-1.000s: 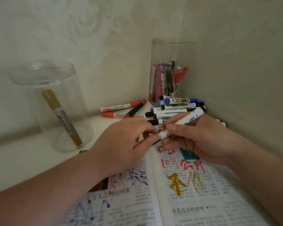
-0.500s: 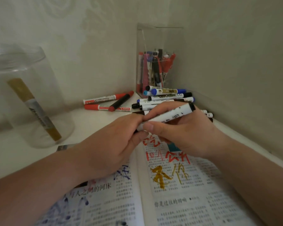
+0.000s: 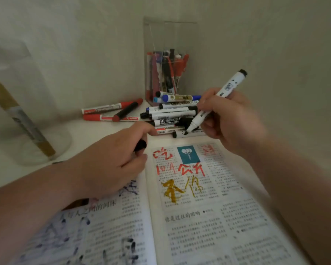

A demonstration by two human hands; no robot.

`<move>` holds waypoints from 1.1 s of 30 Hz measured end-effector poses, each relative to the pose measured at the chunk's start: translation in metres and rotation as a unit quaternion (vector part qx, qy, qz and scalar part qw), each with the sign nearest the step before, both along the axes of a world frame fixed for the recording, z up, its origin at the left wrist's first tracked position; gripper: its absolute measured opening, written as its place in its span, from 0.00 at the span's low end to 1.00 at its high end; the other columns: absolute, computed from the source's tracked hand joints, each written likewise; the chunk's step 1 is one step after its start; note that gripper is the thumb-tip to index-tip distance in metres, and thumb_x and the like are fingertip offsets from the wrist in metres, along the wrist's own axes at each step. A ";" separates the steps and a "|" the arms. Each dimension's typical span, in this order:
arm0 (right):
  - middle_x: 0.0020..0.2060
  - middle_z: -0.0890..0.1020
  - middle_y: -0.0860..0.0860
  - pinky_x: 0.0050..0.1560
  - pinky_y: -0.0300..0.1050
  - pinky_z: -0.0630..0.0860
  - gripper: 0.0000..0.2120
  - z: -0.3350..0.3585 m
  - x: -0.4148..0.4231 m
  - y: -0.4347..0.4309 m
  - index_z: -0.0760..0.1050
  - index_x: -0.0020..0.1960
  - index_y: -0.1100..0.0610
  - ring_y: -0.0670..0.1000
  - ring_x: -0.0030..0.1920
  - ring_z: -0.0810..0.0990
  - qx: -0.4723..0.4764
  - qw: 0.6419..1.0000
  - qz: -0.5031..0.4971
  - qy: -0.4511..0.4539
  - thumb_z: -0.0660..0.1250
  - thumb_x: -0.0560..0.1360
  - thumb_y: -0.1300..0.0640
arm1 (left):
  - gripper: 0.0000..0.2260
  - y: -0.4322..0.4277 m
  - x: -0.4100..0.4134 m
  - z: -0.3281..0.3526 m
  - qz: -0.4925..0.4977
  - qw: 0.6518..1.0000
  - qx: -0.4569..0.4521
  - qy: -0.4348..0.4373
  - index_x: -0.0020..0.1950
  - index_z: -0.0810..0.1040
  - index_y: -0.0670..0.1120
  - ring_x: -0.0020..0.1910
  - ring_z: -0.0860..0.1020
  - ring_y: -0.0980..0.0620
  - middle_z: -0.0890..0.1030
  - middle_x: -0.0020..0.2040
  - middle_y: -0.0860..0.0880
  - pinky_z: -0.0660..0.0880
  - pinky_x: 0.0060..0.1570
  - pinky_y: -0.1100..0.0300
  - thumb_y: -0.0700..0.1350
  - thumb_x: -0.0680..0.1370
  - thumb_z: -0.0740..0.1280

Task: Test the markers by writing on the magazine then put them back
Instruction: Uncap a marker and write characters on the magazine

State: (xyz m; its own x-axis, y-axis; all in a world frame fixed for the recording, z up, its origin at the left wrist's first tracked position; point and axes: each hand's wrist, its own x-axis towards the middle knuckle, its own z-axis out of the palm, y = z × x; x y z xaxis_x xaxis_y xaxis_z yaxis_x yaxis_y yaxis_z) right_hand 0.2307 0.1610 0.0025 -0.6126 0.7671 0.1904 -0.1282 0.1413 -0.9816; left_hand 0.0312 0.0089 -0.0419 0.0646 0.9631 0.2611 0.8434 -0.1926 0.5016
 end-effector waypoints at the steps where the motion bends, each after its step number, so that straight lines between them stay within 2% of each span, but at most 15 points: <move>1: 0.24 0.73 0.55 0.25 0.41 0.62 0.04 0.004 0.006 0.002 0.74 0.36 0.61 0.53 0.23 0.68 0.006 0.999 0.012 -0.034 0.66 0.68 0.61 | 0.11 -0.001 0.001 0.001 -0.004 1.000 -0.004 -0.007 0.62 0.63 0.65 0.42 0.75 0.54 0.76 0.45 0.57 0.72 0.41 0.59 0.55 0.81 0.55; 2: 0.26 0.78 0.58 0.24 0.42 0.67 0.06 0.008 0.012 0.002 0.77 0.39 0.63 0.56 0.24 0.73 0.008 0.996 0.050 -0.079 0.66 0.69 0.60 | 0.10 -0.001 0.002 0.002 -0.009 1.000 -0.008 -0.011 0.60 0.65 0.64 0.44 0.75 0.56 0.76 0.46 0.59 0.71 0.41 0.62 0.52 0.81 0.54; 4: 0.37 0.84 0.64 0.26 0.44 0.76 0.09 0.016 0.026 -0.003 0.82 0.45 0.64 0.61 0.32 0.83 -0.006 0.973 0.154 -0.172 0.68 0.71 0.59 | 0.09 -0.002 0.004 0.003 -0.017 1.000 -0.010 -0.003 0.58 0.66 0.62 0.46 0.75 0.62 0.75 0.48 0.68 0.70 0.45 0.70 0.48 0.82 0.55; 6: 0.42 0.86 0.65 0.30 0.46 0.81 0.06 0.014 0.040 -0.013 0.84 0.48 0.62 0.62 0.38 0.86 -0.004 0.954 0.202 -0.221 0.72 0.72 0.62 | 0.09 -0.002 0.006 0.003 -0.019 1.000 -0.005 0.011 0.61 0.66 0.61 0.51 0.74 0.69 0.74 0.51 0.73 0.68 0.49 0.75 0.49 0.83 0.56; 8: 0.38 0.85 0.62 0.32 0.47 0.82 0.06 0.002 0.051 -0.022 0.84 0.45 0.60 0.58 0.35 0.84 0.013 0.958 0.174 -0.229 0.77 0.70 0.66 | 0.11 -0.003 0.006 0.002 -0.028 1.000 0.006 0.004 0.63 0.65 0.62 0.56 0.73 0.73 0.76 0.56 0.71 0.67 0.52 0.77 0.56 0.81 0.55; 10: 0.32 0.82 0.58 0.28 0.45 0.80 0.08 -0.012 0.060 -0.027 0.83 0.41 0.58 0.53 0.29 0.79 0.006 0.970 0.117 -0.213 0.76 0.70 0.70 | 0.11 -0.004 0.008 0.002 -0.041 0.999 0.008 -0.008 0.60 0.64 0.64 0.53 0.75 0.75 0.79 0.58 0.69 0.67 0.50 0.78 0.57 0.78 0.57; 14: 0.26 0.74 0.55 0.23 0.40 0.69 0.05 -0.020 0.068 -0.031 0.80 0.36 0.55 0.51 0.25 0.70 0.023 0.979 0.046 -0.197 0.73 0.67 0.63 | 0.11 -0.005 0.011 0.004 -0.028 0.999 0.045 0.002 0.55 0.69 0.61 0.54 0.77 0.73 0.76 0.57 0.77 0.70 0.46 0.76 0.61 0.75 0.64; 18: 0.26 0.75 0.49 0.27 0.37 0.67 0.07 -0.020 0.069 -0.032 0.78 0.39 0.58 0.47 0.26 0.71 0.084 0.958 0.017 -0.273 0.75 0.72 0.64 | 0.10 -0.003 0.007 0.003 -0.018 0.997 0.075 0.019 0.51 0.74 0.60 0.52 0.77 0.74 0.76 0.54 0.79 0.71 0.45 0.75 0.61 0.75 0.69; 20: 0.26 0.75 0.48 0.26 0.35 0.67 0.07 -0.021 0.069 -0.031 0.78 0.39 0.59 0.45 0.25 0.71 0.076 0.958 0.013 -0.277 0.74 0.73 0.64 | 0.11 -0.003 0.005 0.003 -0.032 0.995 0.083 0.051 0.52 0.78 0.59 0.54 0.77 0.71 0.79 0.54 0.72 0.72 0.49 0.71 0.64 0.77 0.67; 22: 0.26 0.76 0.49 0.26 0.35 0.67 0.08 -0.022 0.069 -0.030 0.78 0.39 0.59 0.46 0.25 0.71 0.067 0.960 0.009 -0.270 0.75 0.73 0.65 | 0.14 0.000 0.002 0.001 -0.053 0.991 0.092 0.085 0.53 0.81 0.57 0.54 0.77 0.62 0.80 0.52 0.64 0.74 0.52 0.62 0.64 0.77 0.65; 24: 0.27 0.77 0.50 0.26 0.36 0.68 0.07 -0.023 0.069 -0.030 0.78 0.39 0.59 0.46 0.26 0.72 0.066 0.961 0.005 -0.269 0.76 0.73 0.63 | 0.14 0.003 0.001 -0.002 -0.065 0.988 0.094 0.102 0.53 0.80 0.55 0.52 0.76 0.59 0.77 0.50 0.62 0.72 0.52 0.60 0.63 0.78 0.65; 29: 0.28 0.80 0.49 0.28 0.37 0.71 0.08 -0.023 0.068 -0.032 0.78 0.39 0.56 0.46 0.27 0.75 0.064 0.962 0.015 -0.265 0.76 0.72 0.61 | 0.15 0.004 0.000 -0.003 -0.051 0.989 0.090 0.102 0.61 0.77 0.59 0.50 0.75 0.62 0.75 0.50 0.67 0.70 0.50 0.69 0.63 0.79 0.62; 33: 0.29 0.81 0.47 0.33 0.44 0.72 0.10 -0.025 0.066 -0.030 0.78 0.36 0.53 0.45 0.28 0.77 0.077 0.954 0.020 -0.288 0.76 0.73 0.61 | 0.16 0.003 -0.001 -0.003 -0.067 0.986 0.088 0.126 0.63 0.79 0.57 0.50 0.73 0.67 0.73 0.51 0.73 0.65 0.55 0.75 0.60 0.81 0.60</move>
